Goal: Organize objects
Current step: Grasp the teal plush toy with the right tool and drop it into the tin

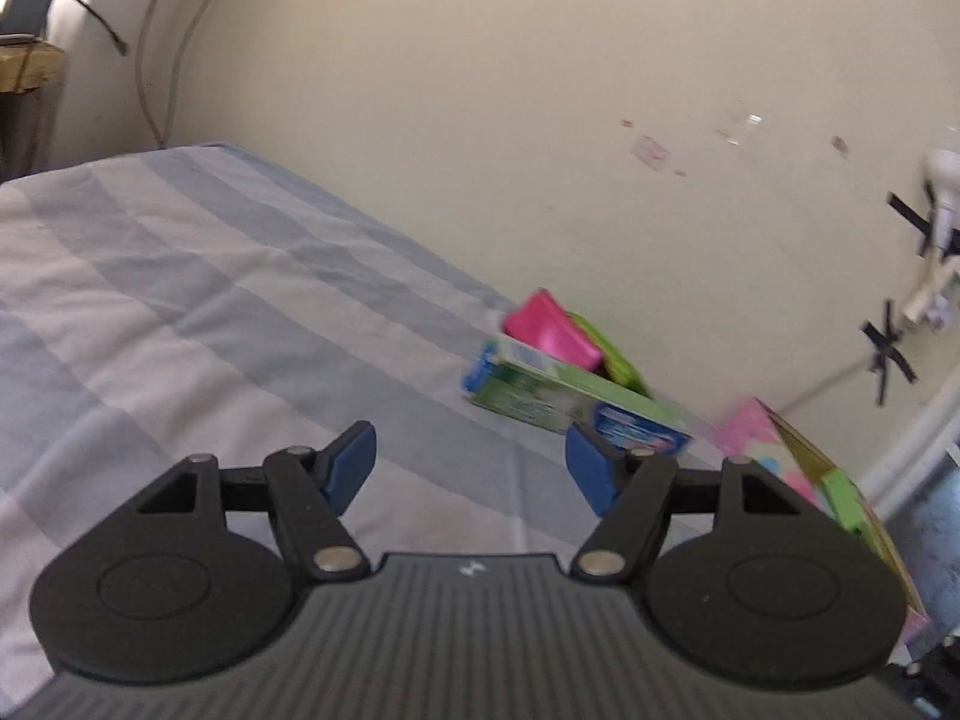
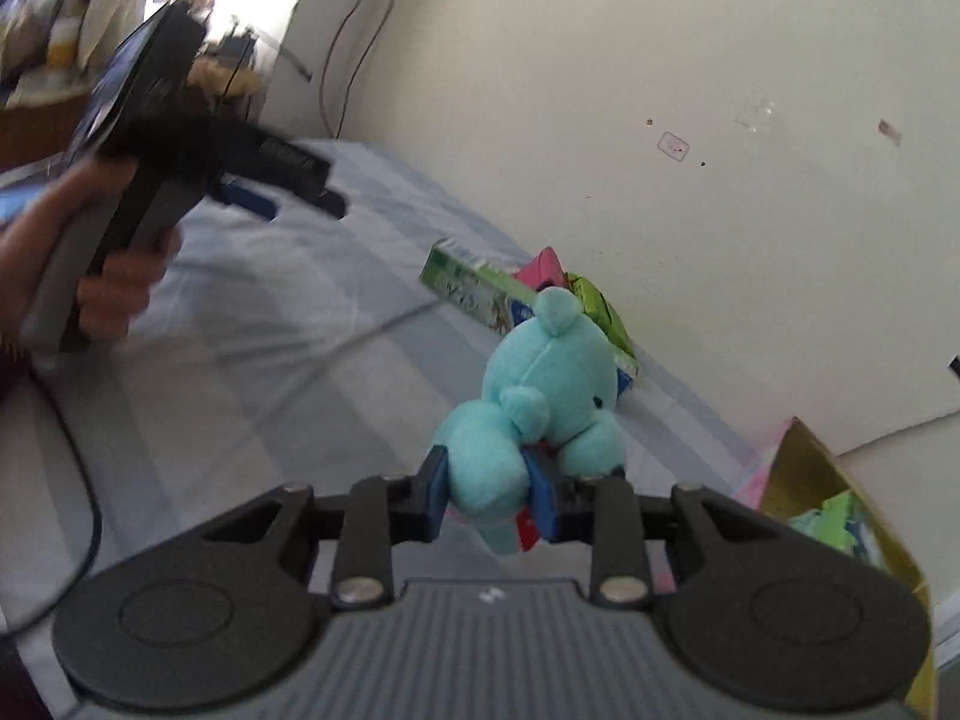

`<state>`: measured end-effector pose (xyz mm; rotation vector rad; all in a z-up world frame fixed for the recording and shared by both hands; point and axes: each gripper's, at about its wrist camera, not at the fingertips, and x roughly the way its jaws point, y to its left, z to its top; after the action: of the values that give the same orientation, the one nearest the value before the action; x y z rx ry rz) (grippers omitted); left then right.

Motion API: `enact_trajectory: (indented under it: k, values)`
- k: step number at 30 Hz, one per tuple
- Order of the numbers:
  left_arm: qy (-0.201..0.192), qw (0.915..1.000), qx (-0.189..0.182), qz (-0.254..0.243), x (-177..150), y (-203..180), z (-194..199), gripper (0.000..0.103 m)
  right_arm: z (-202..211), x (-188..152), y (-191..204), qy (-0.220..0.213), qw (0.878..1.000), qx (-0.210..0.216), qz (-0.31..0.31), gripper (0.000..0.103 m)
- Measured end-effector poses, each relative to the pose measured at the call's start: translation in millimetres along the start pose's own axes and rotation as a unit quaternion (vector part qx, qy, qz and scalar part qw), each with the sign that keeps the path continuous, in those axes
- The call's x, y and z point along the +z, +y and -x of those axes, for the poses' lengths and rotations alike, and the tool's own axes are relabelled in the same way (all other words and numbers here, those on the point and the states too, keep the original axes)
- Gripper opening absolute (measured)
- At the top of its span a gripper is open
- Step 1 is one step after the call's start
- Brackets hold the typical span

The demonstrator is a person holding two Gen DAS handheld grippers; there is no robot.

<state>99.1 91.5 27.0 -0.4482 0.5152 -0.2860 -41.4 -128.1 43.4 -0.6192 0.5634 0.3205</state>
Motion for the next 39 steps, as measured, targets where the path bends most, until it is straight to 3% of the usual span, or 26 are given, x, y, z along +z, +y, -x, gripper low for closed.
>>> enact_trajectory:
  k: [2, 5, 7, 9, 12, 14, 22, 27, 31, 34, 35, 36, 37, 38, 39]
  values:
    - [0.013, 0.9983, -0.053, -0.019, -8.7, -19.8, 13.0, 0.074, 11.0, -20.4, 23.9, 0.000, 0.998, -0.018, 0.056, 0.030]
    - [0.011, 0.9933, -0.104, -0.049, -18.2, -42.4, 35.1, 0.095, 16.6, -35.4, 49.8, -0.011, 0.997, -0.018, 0.073, 0.038]
    - [0.011, 0.9906, -0.117, -0.070, -21.4, -51.4, 44.5, 0.095, 24.0, -40.9, 38.6, -0.023, 0.999, 0.037, 0.008, 0.045]
    - [0.017, 0.9895, -0.116, -0.084, -26.8, -55.7, 45.1, 0.095, 32.8, -49.6, 21.1, -0.041, 0.993, 0.085, -0.076, 0.053]
    - [0.044, 0.9882, -0.123, -0.080, -34.0, -53.6, 35.3, 0.095, 39.6, -65.3, 2.0, -0.050, 0.981, 0.101, -0.156, 0.054]
    - [0.069, 0.9835, -0.153, -0.069, -40.7, -53.0, 26.7, 0.095, 39.6, -74.6, -7.4, -0.053, 0.973, 0.115, -0.193, 0.054]
    - [0.112, 0.9722, -0.196, -0.063, -49.3, -58.6, 24.6, 0.096, 24.7, -86.8, -27.5, -0.052, 0.947, 0.167, -0.270, 0.056]
    - [0.131, 0.9664, -0.221, -0.007, -55.6, -42.3, 42.1, 0.096, 10.0, -88.9, -45.8, -0.061, 0.940, 0.170, -0.288, 0.058]
    - [0.146, 0.9599, -0.239, 0.008, -64.2, -50.7, 46.8, 0.095, -2.5, -94.7, -66.4, -0.070, 0.924, 0.195, -0.320, 0.058]
    - [0.148, 0.9616, -0.227, -0.040, -72.5, -70.2, 41.2, 0.085, -14.7, -96.1, -78.5, -0.074, 0.911, 0.223, -0.339, 0.058]
    - [0.149, 0.9638, -0.213, -0.058, -76.8, -74.8, 36.8, 0.069, -20.3, -95.6, -80.2, -0.073, 0.907, 0.233, -0.344, 0.058]
    - [0.154, 0.9642, -0.202, -0.076, -81.7, -76.5, 31.5, 0.046, -27.5, -94.9, -80.9, -0.069, 0.903, 0.242, -0.349, 0.057]
    - [0.158, 0.9661, -0.179, -0.097, -88.6, -78.9, 25.3, 0.039, -35.8, -93.8, -80.4, -0.059, 0.898, 0.253, -0.355, 0.050]
    - [0.156, 0.9695, -0.153, -0.111, -94.0, -78.4, 21.7, 0.031, -43.7, -93.4, -78.8, -0.052, 0.890, 0.271, -0.362, 0.035]
    - [0.157, 0.9697, -0.154, -0.107, -96.4, -76.2, 20.6, 0.031, -51.4, -94.6, -77.8, -0.052, 0.875, 0.302, -0.376, 0.030]
